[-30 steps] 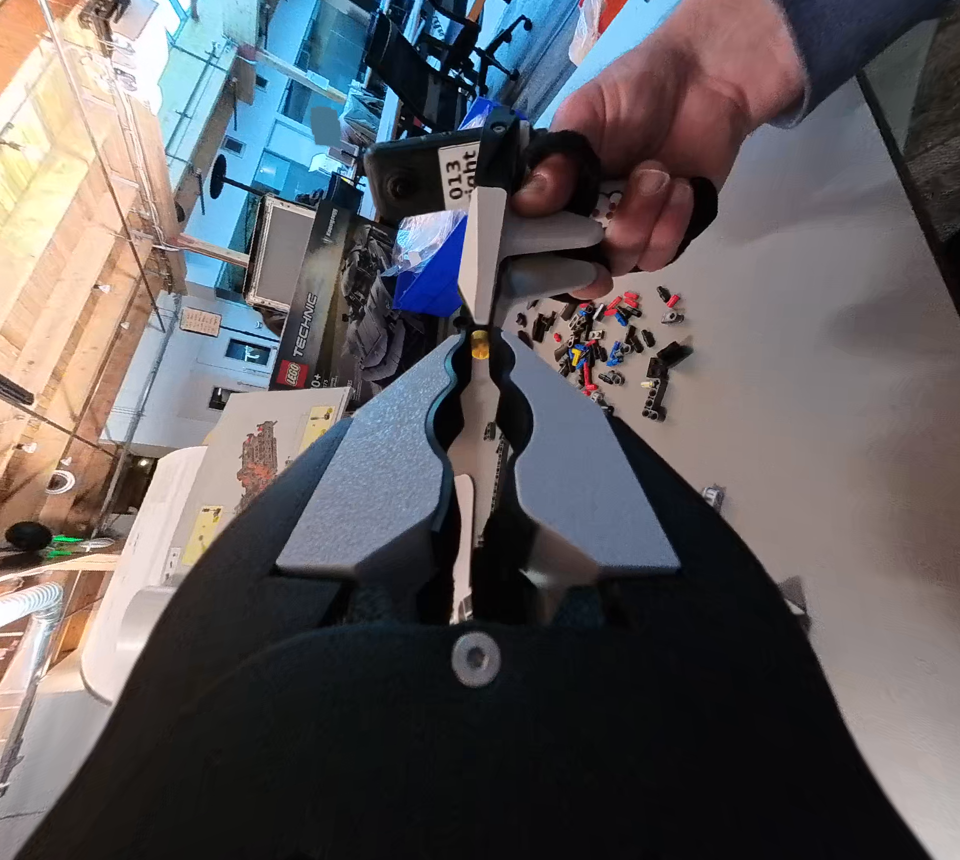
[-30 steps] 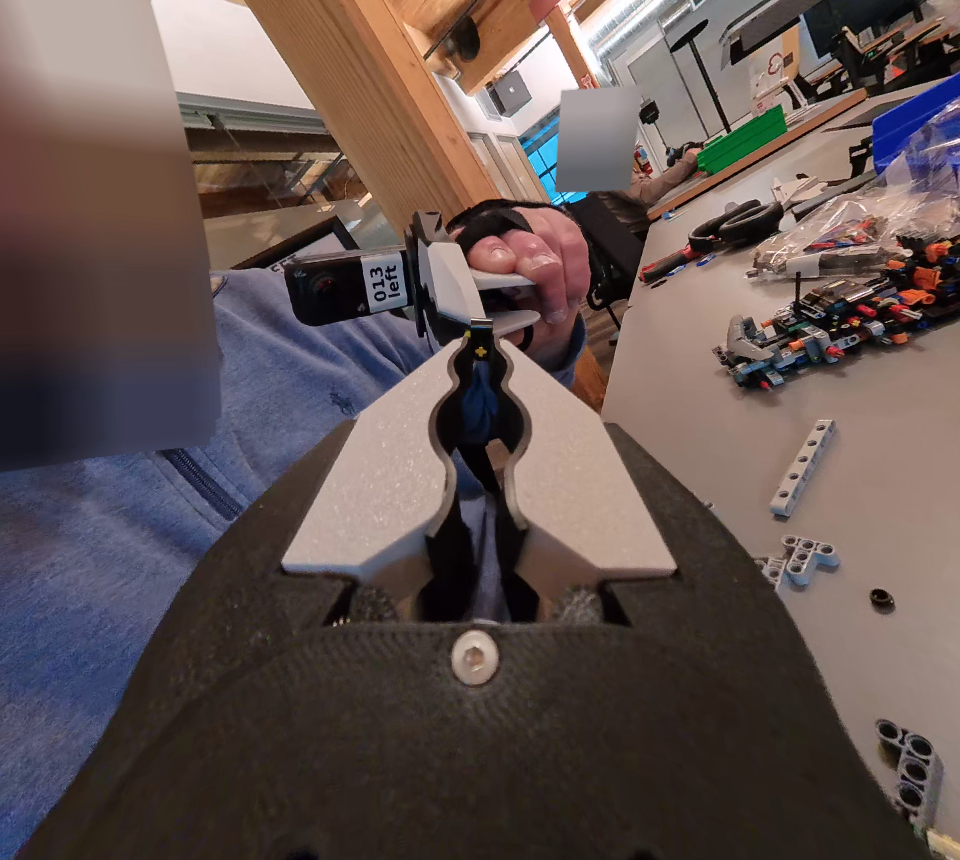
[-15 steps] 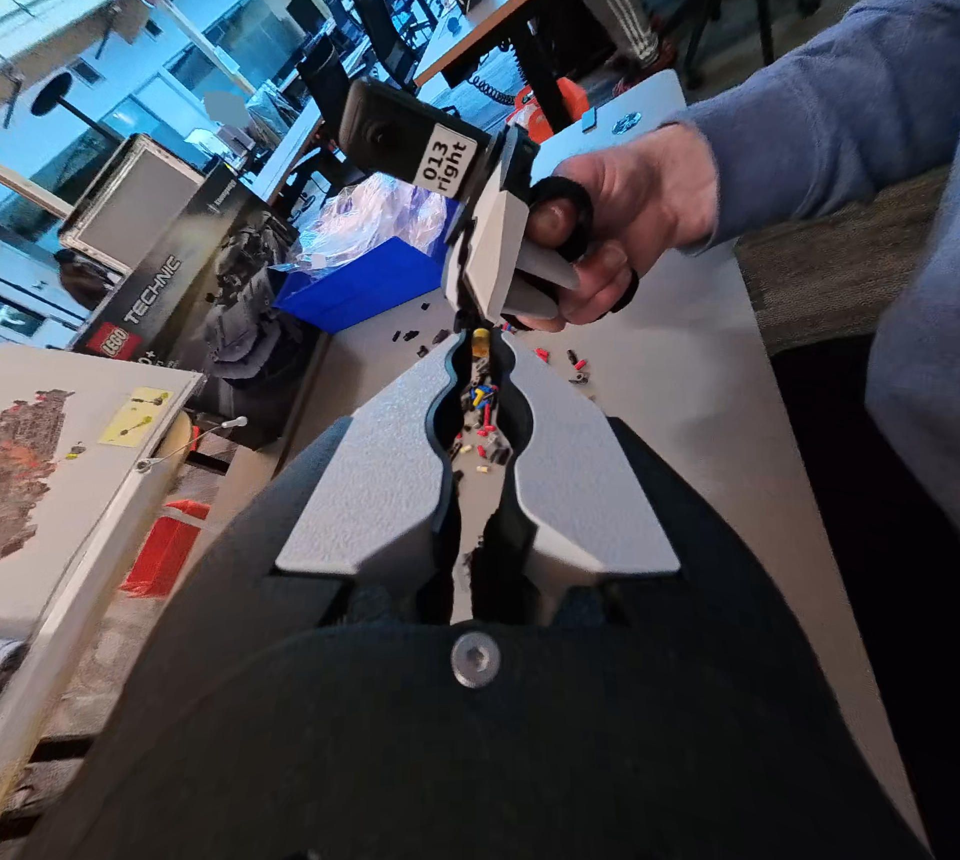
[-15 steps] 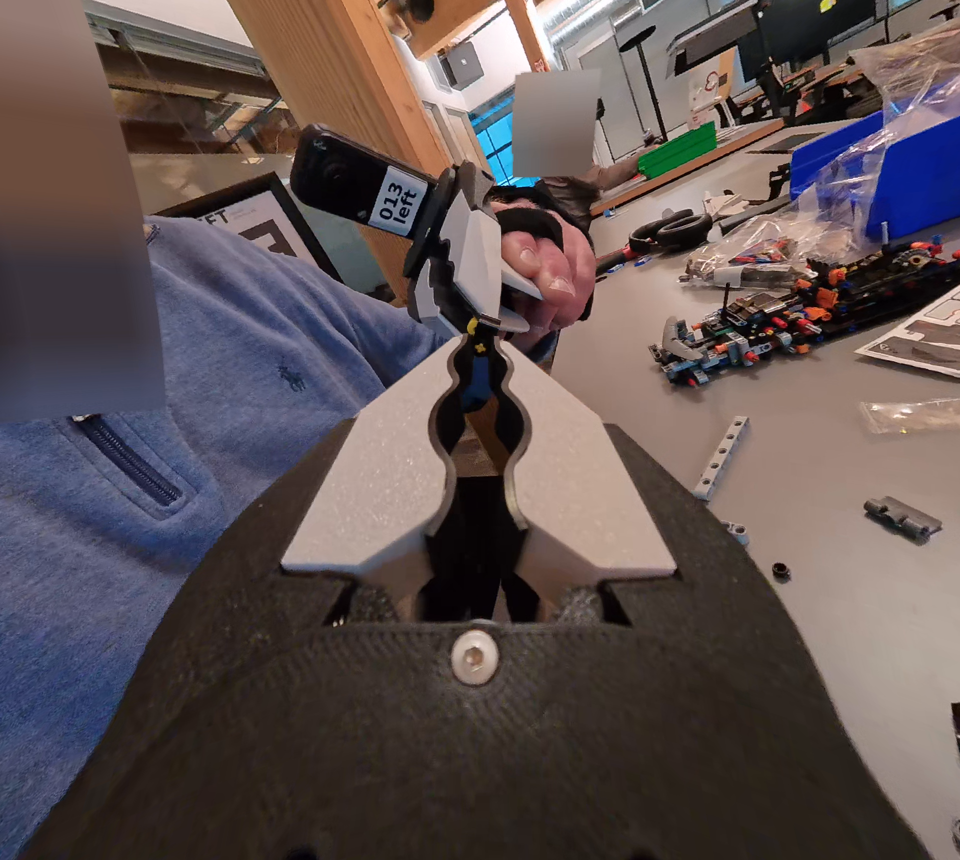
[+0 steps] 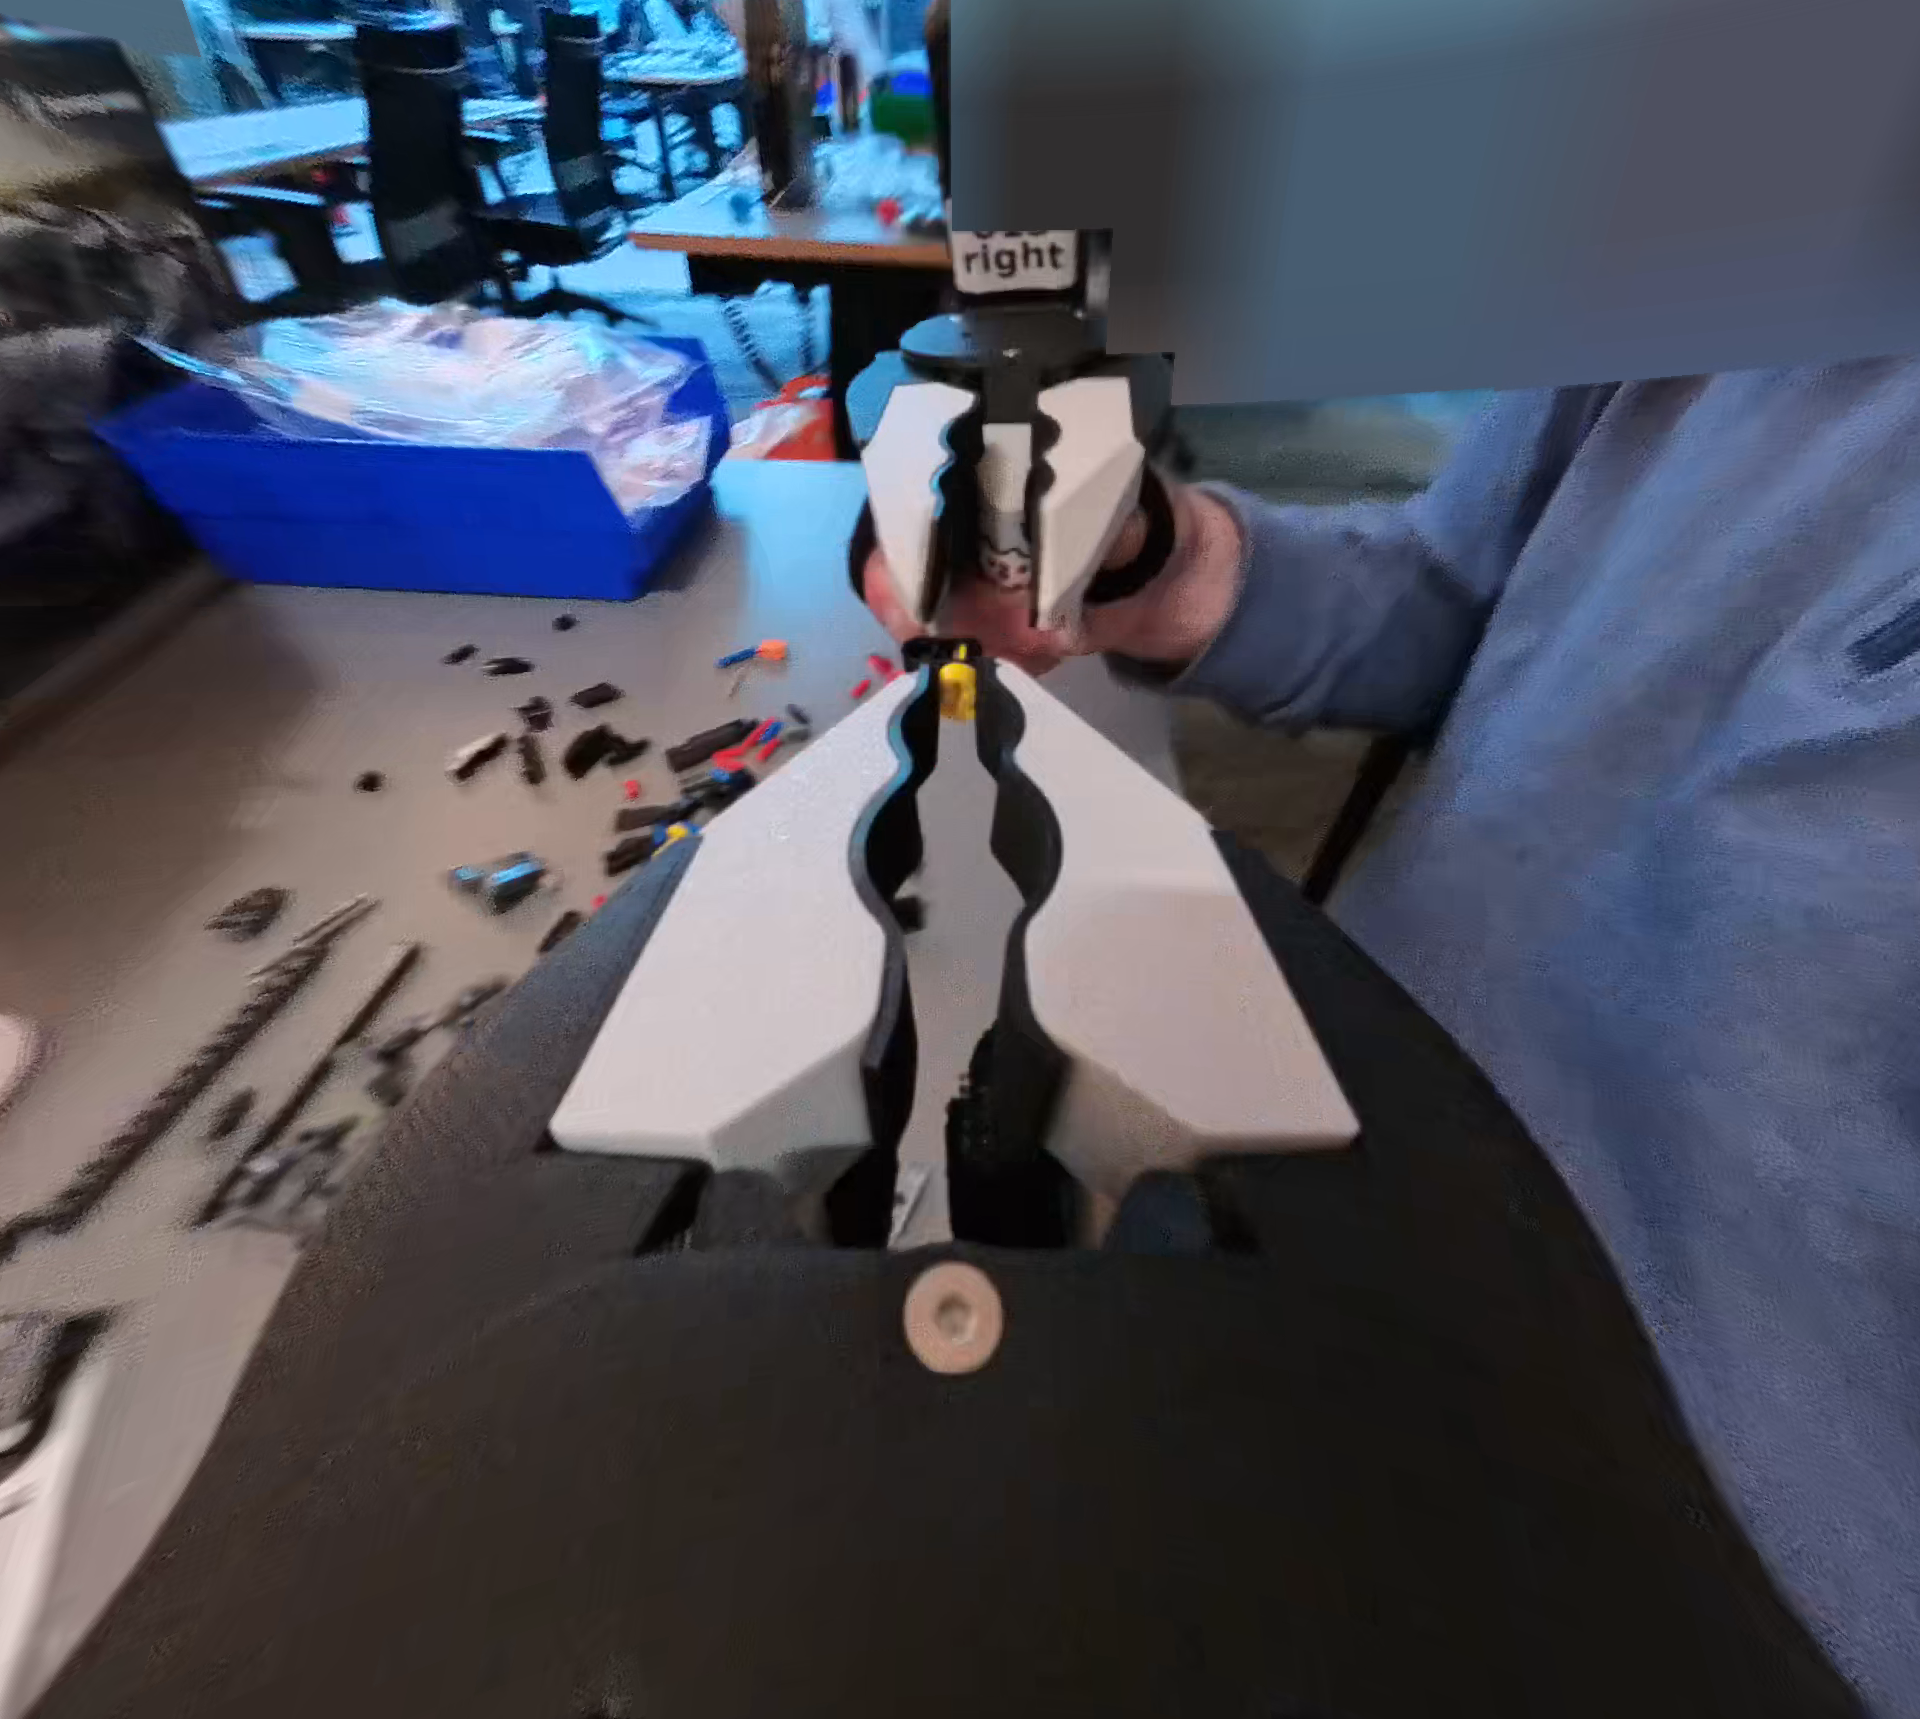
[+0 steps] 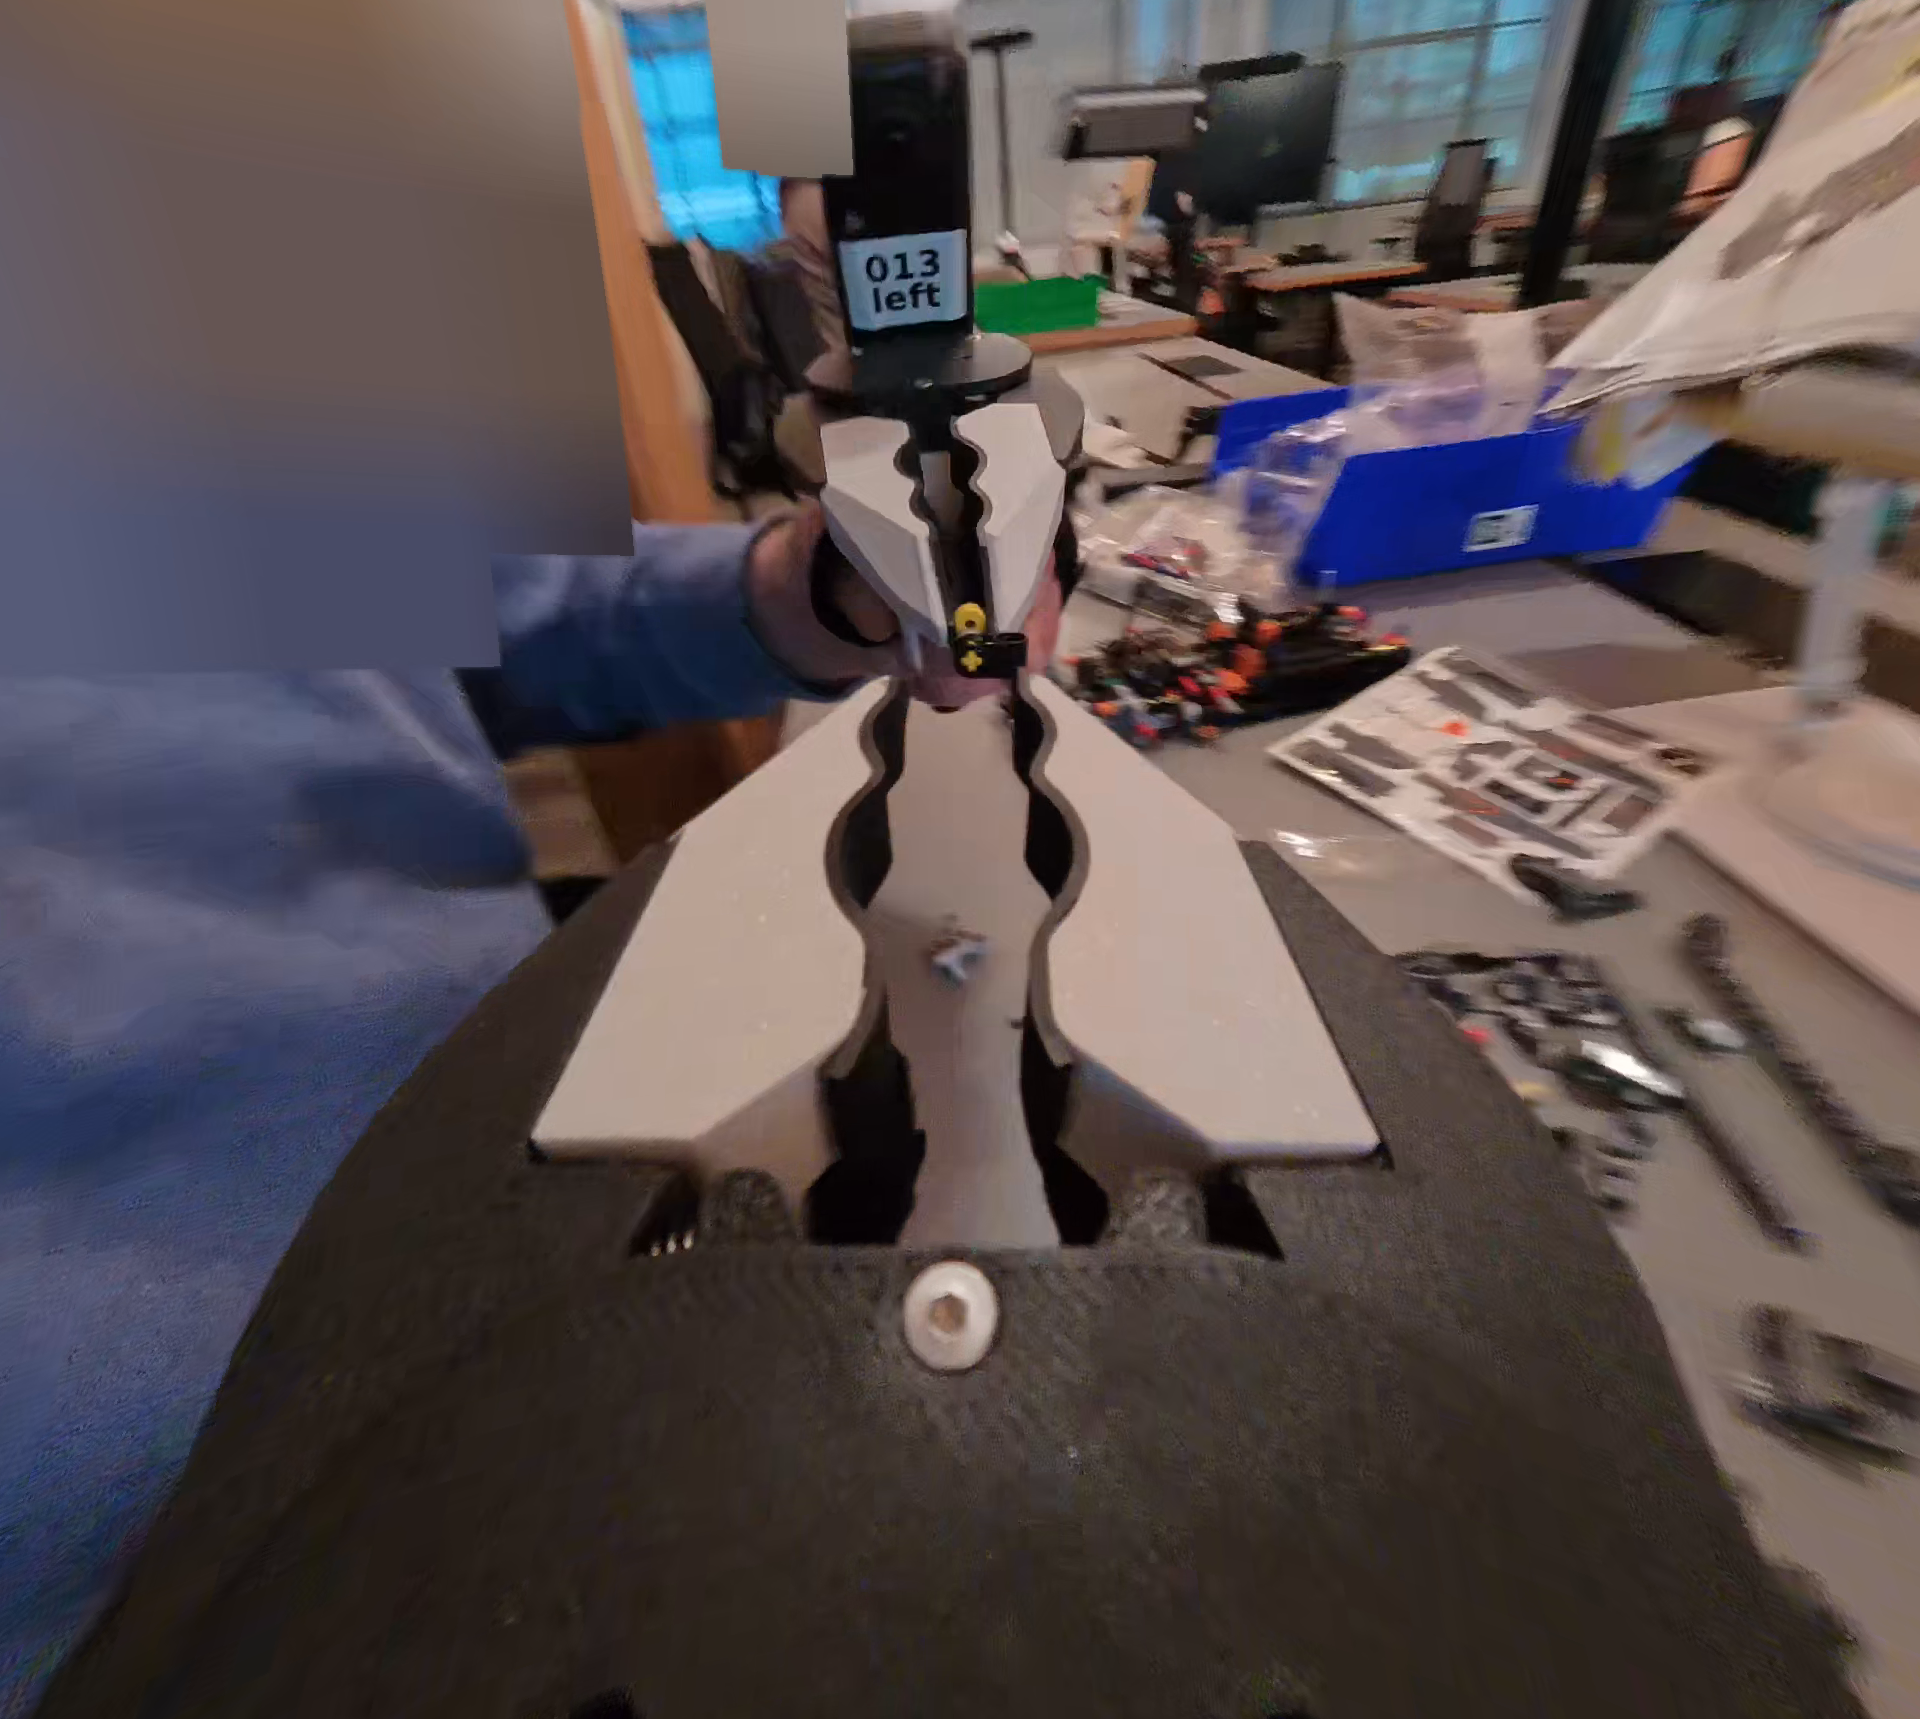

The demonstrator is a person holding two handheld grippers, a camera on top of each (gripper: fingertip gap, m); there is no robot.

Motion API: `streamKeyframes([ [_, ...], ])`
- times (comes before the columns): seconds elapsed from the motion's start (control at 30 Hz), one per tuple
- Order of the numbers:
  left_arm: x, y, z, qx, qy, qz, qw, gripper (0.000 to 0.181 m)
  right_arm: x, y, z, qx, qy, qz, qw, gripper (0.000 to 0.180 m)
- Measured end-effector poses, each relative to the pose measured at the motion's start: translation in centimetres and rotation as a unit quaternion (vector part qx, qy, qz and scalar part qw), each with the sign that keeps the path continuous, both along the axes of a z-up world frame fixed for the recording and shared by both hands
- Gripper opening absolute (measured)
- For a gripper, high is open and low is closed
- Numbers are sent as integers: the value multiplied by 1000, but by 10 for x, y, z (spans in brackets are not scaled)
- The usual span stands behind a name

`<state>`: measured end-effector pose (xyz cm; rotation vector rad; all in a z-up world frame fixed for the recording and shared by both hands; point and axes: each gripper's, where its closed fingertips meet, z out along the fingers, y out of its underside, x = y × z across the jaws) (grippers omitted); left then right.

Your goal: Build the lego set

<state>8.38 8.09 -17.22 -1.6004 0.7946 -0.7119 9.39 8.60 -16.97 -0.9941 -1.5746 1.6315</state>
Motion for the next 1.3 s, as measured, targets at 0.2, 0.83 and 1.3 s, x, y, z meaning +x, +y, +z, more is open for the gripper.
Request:
streamKeyframes([
  [0.2, 10, -3, -1, -23, -62, -46, 997, 6, -10, -3, 0, 120, -8, -59, 991, 24],
  [0.83, 16, -12, 11, 79, 36, -15, 996, 5, -3, -17, 7, 19, -6, 23, 1000, 11],
  [1.3, 20, -15, 6, 67, 57, -17, 996, 5, 3, -19, 3, -29, -6, 51, 998, 10],
])
